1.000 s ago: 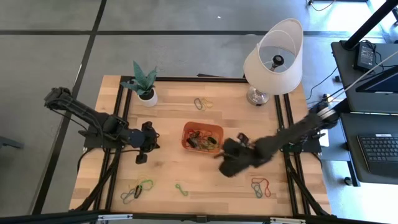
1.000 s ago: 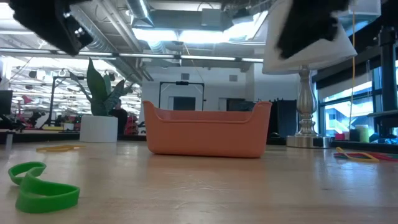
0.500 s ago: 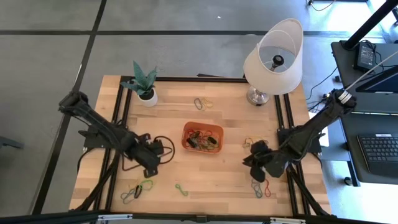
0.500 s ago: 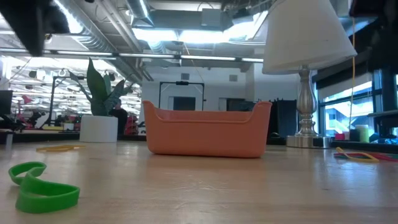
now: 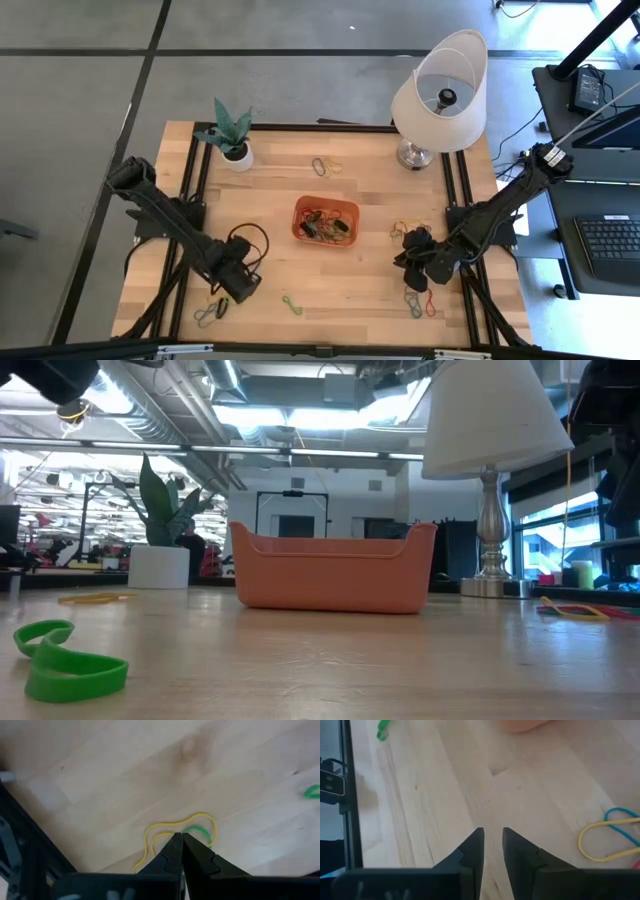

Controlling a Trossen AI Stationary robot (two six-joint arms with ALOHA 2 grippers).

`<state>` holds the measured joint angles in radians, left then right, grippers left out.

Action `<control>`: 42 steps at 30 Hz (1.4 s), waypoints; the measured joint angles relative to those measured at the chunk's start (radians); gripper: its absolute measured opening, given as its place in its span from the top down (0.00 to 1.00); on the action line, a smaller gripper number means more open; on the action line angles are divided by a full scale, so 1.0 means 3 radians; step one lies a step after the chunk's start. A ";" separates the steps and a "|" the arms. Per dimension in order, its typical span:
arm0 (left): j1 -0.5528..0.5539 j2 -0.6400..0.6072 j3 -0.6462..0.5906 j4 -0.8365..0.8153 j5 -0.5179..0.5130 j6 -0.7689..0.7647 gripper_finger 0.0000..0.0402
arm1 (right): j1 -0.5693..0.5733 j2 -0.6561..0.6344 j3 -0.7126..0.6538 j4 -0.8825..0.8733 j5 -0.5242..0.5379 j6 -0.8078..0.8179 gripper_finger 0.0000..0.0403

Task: Pick and place rubber bands into bin
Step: Put the green rubber band into the orange bin

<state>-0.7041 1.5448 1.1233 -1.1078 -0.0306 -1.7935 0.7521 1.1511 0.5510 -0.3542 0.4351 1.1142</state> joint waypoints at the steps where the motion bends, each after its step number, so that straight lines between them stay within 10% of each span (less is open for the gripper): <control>1: -0.0025 0.0032 0.0000 0.0010 0.0001 -0.0016 0.98 | 0.0000 0.0000 0.0000 0.0000 0.0000 -0.0026 0.82; 15: -0.0201 0.0499 -0.0001 0.0144 0.0489 -0.0138 0.75 | 0.0000 0.0000 0.0000 0.0004 -0.0002 -0.0164 0.82; 42: -0.0248 0.0876 -0.0001 0.0460 0.0784 -0.0146 0.88 | 0.0000 0.0000 0.0000 0.0178 -0.0001 -0.0160 0.82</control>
<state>-0.7784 1.8076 1.1229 -0.9697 0.2046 -1.8374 0.7521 1.1511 0.5510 -0.3009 0.4347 1.0663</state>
